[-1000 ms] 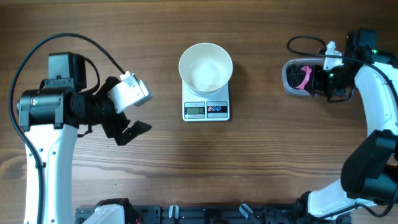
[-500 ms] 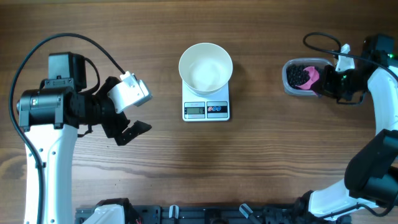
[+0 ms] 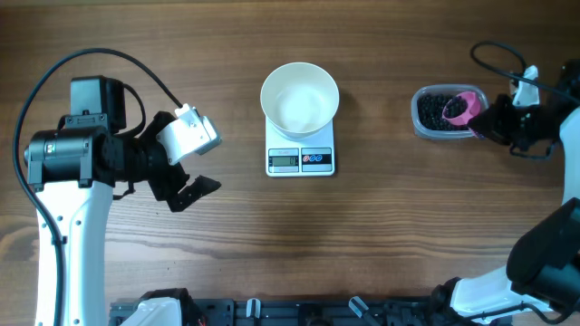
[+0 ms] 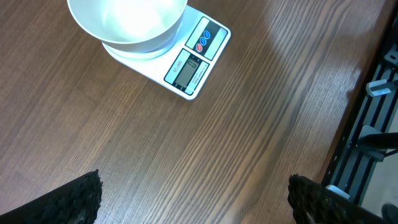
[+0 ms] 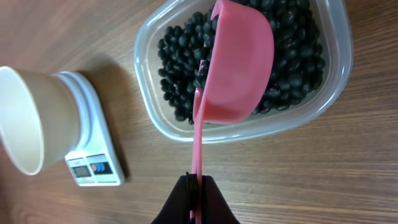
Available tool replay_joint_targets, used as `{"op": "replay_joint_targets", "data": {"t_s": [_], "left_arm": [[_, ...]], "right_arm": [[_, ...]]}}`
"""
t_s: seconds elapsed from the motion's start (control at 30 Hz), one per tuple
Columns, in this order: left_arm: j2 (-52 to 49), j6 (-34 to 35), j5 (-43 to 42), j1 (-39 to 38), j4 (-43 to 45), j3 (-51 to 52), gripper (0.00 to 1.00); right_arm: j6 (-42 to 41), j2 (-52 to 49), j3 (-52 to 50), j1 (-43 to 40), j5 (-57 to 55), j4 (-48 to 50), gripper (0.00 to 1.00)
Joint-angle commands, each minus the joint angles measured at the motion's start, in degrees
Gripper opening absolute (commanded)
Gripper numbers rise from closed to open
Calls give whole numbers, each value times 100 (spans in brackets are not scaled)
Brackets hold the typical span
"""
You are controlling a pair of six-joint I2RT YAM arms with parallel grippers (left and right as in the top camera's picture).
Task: Scoop item into bowl and weigh 150g on scale
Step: 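Scoop black beans with the pink scoop and lift it out, then carry the filled scoop left over the white bowl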
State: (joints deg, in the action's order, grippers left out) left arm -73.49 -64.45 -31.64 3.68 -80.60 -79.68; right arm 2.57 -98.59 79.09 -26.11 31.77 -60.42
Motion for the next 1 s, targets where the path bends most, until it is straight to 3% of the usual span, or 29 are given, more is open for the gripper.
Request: {"op": "replay_joint_targets", "data": {"t_s": [0.0, 0.97], "left_arm": [[63, -114, -149, 24, -2, -122, 100], [63, -116, -149, 24, -2, -122, 100]], "right_arm": [[247, 144, -22, -66, 444, -116, 4], [651, 177, -22, 2, 3008, -127, 4]]}}
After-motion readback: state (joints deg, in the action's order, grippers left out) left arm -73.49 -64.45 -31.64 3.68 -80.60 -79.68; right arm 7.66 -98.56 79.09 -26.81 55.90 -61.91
